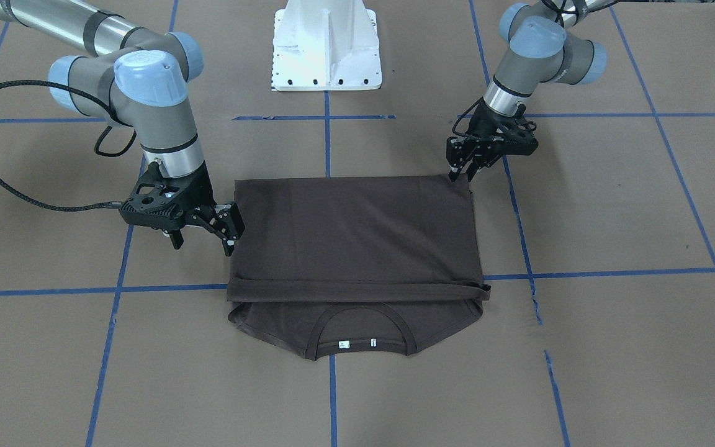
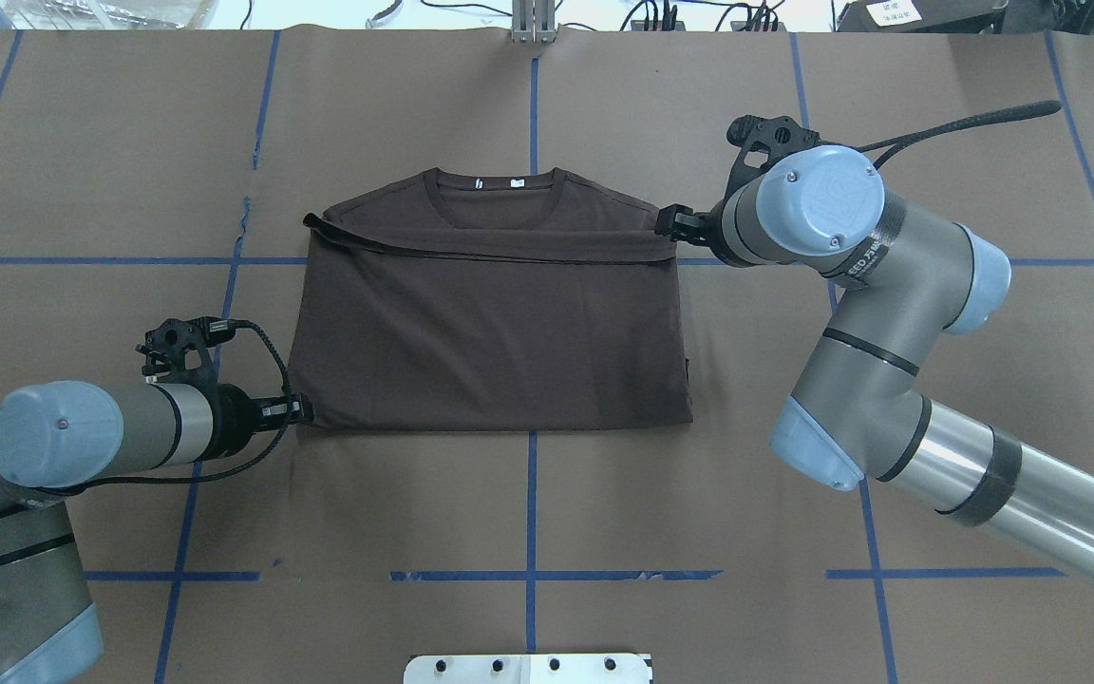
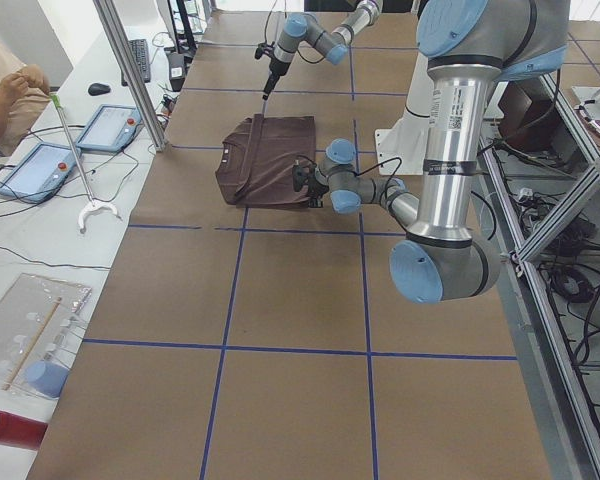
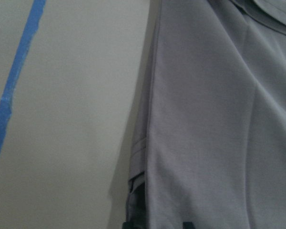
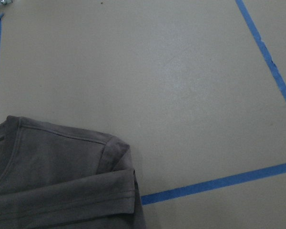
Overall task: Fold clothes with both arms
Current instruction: 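Grasp the folded shirt's near corner with the left gripper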
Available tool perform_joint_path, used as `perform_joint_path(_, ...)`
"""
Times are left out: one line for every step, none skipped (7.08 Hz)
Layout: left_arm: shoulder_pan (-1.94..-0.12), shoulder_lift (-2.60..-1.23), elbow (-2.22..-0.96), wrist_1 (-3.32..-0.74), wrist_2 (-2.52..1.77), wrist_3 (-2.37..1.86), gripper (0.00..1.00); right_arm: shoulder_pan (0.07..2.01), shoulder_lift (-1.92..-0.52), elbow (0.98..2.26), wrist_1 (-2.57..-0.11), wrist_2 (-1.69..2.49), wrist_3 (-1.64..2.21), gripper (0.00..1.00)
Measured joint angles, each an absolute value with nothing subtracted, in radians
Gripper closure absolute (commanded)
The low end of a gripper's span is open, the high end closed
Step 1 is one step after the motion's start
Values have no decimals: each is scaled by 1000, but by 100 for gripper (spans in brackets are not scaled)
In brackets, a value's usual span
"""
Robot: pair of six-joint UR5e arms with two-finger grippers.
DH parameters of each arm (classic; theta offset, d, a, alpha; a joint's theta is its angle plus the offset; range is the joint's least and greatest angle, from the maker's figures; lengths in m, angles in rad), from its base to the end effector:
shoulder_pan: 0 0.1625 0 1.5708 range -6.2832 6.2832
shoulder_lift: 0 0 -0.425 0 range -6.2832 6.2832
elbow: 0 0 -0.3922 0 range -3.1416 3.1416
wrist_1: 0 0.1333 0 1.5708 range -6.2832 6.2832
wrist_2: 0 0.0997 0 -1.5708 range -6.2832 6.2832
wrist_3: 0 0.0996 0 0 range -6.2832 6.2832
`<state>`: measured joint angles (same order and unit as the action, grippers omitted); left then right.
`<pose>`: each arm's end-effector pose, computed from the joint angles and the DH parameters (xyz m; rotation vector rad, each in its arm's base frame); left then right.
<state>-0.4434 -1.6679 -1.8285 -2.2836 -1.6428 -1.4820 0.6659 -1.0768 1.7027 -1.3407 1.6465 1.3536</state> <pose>0.4374 -0.3474 0.4098 0.2187 1.0505 -0.2816 -0.4411 -0.5065 0.2967 0.3035 -0.8093 0.3883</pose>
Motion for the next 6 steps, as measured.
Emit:
perform_joint_path(-444,-1668,-1829,-2283,-1640,-1480,100,666,-1077,1703,-1341,1646,1354,0)
perform_joint_path(-444,-1662,-1833,-2283,-1639,-1476,100,666,-1077,1702,-1341,1646,1354,0)
perform_joint_path(-448,-1642,-1843,-2282,-1642,-1462,100,666,-1077,1701,-1341,1647,1354,0)
perform_joint_path(-458,-1613,-1859,-2282,-1644,-1418,100,666,-1077,1701,-1341,1647,1354,0)
perform_joint_path(-490,-1589,-1863,-2282,-1644,-1342,100,666,-1077,1700,-1340,1647,1355,0)
perform_joint_path(-559,-1592,-1832,-2281,-1643,-1252,100,665,-1077,1701,-1340,1647,1356,0)
